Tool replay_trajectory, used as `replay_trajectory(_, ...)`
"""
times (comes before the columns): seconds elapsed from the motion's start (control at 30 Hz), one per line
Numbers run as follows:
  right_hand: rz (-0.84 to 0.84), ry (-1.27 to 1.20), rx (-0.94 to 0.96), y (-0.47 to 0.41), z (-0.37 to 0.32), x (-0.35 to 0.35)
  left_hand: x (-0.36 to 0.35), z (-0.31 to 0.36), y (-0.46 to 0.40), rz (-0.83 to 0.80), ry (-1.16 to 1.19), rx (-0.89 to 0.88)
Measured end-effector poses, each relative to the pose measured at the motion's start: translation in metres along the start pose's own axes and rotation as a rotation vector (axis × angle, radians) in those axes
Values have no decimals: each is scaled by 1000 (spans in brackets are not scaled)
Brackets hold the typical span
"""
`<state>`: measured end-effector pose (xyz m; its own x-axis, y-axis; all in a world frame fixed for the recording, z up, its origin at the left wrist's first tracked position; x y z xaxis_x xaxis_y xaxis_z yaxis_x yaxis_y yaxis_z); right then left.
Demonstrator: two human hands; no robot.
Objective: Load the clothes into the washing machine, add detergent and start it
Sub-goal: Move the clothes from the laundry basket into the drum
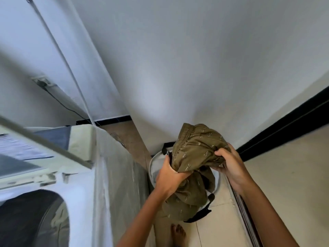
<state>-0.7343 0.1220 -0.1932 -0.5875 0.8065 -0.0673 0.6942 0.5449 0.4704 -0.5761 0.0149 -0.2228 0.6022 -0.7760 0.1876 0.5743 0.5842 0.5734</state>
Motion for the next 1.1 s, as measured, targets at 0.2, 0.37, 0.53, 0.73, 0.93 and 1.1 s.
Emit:
replay_trajectory(0.2, 47, -135, 142, 82, -52, -34, 52, 42, 101, -157, -72, -18)
replay_trajectory(0.37, 19, -134, 282, 175, -80, -90, 108, 55, 205, -252, -132, -177)
replay_trajectory(0.53, -108, -170, 385, 263, -98, -164, 197, 52, 291, -94, -81, -359)
replay_trajectory(0.73, -327, -151, 497, 348, -106, -246, 307, 31, 377, 110, -18, -516)
replay_trajectory(0.93, -506, -17, 564, 397, -107, -305, 391, 29, 439, 307, -95, -622)
replay_trajectory(1.1, -674, 436, 528, 402, -87, -337, 436, 16, 460, 409, -149, -624)
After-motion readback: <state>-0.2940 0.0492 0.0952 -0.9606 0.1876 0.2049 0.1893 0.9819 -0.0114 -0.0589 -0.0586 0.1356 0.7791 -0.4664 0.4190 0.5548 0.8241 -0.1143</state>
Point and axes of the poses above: each hand's wrist, its own y-axis away from the middle knuckle, its own x-axis out of the back of the hand, z = x × y, the point moved 9 cm from there along -y, towards the middle knuckle, and after that the axes turned 7 degrees about x, right-handed, at the moved point
